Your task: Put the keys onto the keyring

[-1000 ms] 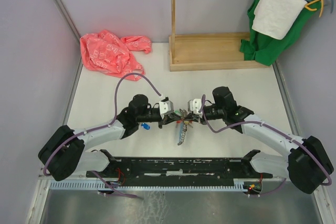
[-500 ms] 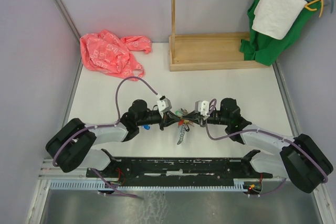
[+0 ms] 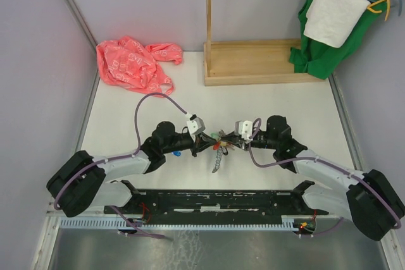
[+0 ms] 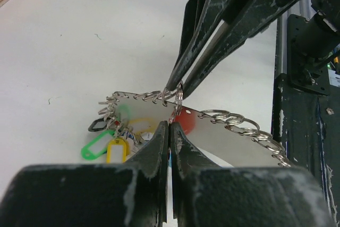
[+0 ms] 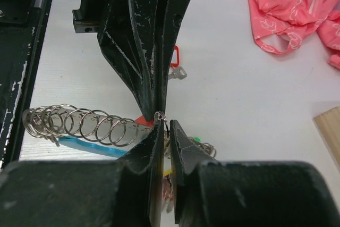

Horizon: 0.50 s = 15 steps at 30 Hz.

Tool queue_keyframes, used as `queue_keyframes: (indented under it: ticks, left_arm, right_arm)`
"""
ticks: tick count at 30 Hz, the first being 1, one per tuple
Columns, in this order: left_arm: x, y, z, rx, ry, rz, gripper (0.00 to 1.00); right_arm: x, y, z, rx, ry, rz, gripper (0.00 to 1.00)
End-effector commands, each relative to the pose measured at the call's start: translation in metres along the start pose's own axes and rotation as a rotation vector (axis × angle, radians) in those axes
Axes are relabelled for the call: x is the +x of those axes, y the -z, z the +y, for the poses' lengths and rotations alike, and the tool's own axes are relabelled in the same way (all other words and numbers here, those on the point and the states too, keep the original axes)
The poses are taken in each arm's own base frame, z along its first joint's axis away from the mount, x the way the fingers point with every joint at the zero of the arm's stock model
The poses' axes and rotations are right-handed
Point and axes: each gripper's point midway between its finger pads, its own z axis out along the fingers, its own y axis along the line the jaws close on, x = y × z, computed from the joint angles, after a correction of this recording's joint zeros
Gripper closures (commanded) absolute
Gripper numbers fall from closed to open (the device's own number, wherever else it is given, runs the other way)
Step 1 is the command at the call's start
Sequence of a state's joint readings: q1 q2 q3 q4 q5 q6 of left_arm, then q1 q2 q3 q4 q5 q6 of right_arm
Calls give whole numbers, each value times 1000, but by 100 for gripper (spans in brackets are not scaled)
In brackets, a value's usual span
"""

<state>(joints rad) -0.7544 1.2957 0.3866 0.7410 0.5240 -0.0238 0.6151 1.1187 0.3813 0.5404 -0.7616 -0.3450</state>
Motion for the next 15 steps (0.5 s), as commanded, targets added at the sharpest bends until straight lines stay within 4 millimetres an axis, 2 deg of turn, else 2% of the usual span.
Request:
queue_keyframes:
  ticks: [1, 7, 15]
  left_arm:
    - [-26, 2, 3, -17, -82, -39, 97]
    - [-33, -1, -2, -1, -96, -35, 97]
    - [-33, -2, -2, -4, -100, -12, 97]
  right_arm:
    - [-18, 8, -10, -2, 93, 51, 82]
    - [-22, 9, -6, -55, 77, 90, 72]
    - [-22, 13, 1, -132, 59, 166, 61]
